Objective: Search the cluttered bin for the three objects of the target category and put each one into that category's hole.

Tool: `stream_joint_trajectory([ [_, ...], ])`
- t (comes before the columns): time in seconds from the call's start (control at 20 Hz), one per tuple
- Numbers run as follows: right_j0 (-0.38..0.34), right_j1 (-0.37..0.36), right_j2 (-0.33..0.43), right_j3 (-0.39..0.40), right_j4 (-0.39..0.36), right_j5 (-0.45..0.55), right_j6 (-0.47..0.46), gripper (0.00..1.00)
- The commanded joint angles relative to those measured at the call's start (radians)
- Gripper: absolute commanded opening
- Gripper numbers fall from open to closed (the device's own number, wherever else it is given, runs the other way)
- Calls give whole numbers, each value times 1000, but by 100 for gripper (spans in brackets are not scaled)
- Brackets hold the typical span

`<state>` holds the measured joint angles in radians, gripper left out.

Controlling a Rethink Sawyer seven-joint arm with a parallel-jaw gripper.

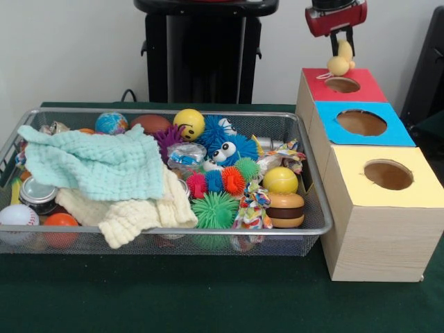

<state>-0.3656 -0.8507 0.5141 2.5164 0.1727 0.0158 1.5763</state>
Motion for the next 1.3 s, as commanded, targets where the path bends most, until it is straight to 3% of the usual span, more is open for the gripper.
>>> stream_joint_trajectory([
  [0.05,-8,2,-46,-143,-16,-161,210,0],
  [1.3,-23,6,-24,-138,-23,-233,221,0],
])
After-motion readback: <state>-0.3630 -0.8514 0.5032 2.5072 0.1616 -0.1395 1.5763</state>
